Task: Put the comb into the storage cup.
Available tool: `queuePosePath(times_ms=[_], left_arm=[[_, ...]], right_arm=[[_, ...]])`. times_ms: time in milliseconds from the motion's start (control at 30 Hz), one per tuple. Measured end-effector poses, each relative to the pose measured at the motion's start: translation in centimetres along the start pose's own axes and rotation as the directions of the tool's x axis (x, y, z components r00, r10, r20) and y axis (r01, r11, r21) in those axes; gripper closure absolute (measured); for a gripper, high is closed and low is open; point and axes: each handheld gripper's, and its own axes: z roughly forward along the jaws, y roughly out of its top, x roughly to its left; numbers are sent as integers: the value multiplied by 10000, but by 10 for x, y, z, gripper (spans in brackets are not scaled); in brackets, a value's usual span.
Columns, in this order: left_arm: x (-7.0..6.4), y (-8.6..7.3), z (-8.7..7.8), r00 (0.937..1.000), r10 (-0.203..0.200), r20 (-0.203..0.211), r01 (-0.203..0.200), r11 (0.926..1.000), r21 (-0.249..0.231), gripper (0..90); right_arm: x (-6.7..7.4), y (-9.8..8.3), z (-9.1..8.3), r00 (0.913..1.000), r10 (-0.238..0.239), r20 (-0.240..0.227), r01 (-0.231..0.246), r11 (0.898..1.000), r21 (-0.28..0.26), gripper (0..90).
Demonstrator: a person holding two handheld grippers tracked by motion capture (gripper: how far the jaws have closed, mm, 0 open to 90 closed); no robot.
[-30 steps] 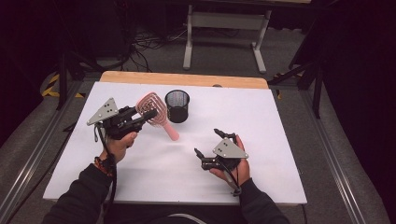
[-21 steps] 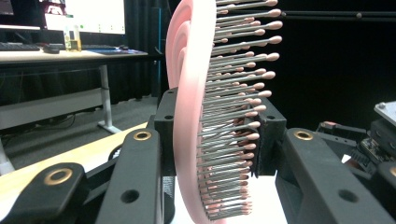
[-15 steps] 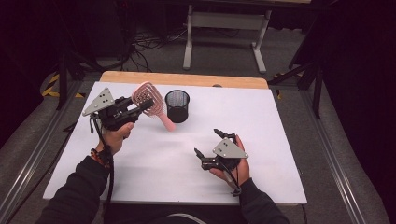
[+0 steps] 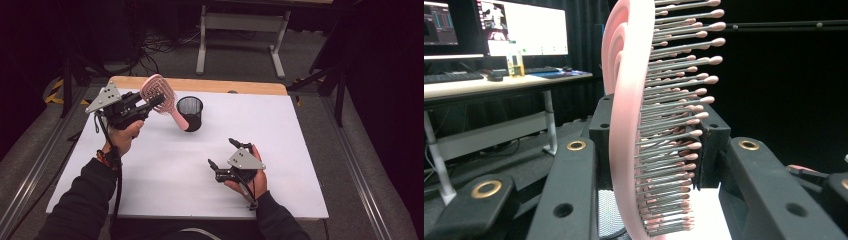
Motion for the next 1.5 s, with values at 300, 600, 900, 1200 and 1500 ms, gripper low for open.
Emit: queuePosePath(times_ms=[300,600,900,1200,1500], left_arm=[[6,7,5,9998,-53,-167,52,10000,-53,638],[12,14,14,9992,87,-393,-85,9999,55,638],[15,25,27,9987,215,-468,-213,9998,48,638],[19,24,41,9979,152,-622,-142,9998,165,638],[25,17,53,9959,-49,-906,75,9996,282,638]], right_arm=[[0,0,0,10000,-11,-7,11,10000,-39,90],[0,0,1,10000,-23,-91,23,10000,-8,90],[2,-1,2,9999,-82,-139,83,10000,41,89],[2,-1,2,9998,-98,-190,99,9999,47,89],[3,-1,1,9997,-154,-205,153,9999,-60,90]])
